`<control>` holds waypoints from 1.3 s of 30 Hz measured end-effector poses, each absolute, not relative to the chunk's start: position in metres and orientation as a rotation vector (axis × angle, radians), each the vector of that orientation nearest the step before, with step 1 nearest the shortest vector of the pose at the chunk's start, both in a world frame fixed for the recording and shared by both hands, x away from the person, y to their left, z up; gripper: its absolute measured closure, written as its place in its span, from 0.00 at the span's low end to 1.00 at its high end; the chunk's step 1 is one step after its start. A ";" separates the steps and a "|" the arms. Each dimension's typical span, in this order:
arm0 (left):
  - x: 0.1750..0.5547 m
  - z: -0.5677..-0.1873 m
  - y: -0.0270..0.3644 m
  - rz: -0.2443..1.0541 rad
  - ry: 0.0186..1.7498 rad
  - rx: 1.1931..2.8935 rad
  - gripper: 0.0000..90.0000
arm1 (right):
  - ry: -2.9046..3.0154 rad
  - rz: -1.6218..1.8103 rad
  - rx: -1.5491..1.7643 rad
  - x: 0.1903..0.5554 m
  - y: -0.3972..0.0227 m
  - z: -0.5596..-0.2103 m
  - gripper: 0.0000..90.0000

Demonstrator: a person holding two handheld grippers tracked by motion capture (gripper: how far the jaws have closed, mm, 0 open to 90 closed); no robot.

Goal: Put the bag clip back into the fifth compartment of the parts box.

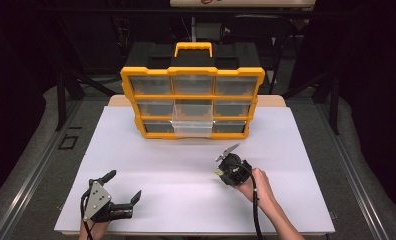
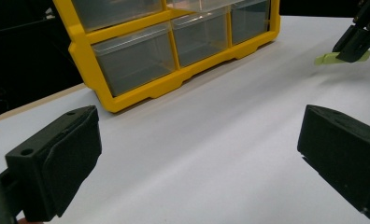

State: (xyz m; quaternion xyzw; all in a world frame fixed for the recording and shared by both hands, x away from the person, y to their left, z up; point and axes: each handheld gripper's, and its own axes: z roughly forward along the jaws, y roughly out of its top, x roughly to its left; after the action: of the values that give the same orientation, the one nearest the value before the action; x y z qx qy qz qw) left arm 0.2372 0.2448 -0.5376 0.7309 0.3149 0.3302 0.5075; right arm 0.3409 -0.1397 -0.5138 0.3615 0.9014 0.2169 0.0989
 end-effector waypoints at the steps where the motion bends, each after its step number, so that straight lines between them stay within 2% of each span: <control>1: 0.237 -0.538 0.245 0.796 0.759 1.762 0.00 | 2.666 0.641 1.069 0.341 -0.140 -0.514 0.89; 39: 0.237 -0.538 0.245 0.795 0.758 1.765 0.00 | 2.661 0.569 1.125 0.376 -0.148 -0.499 0.89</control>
State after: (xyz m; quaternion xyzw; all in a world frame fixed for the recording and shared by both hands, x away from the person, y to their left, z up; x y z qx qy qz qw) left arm 0.2374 0.2448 -0.5376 0.7319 0.3142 0.3297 0.5068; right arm 0.3761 -0.1480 -0.4991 0.3803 0.8993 0.1924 0.0984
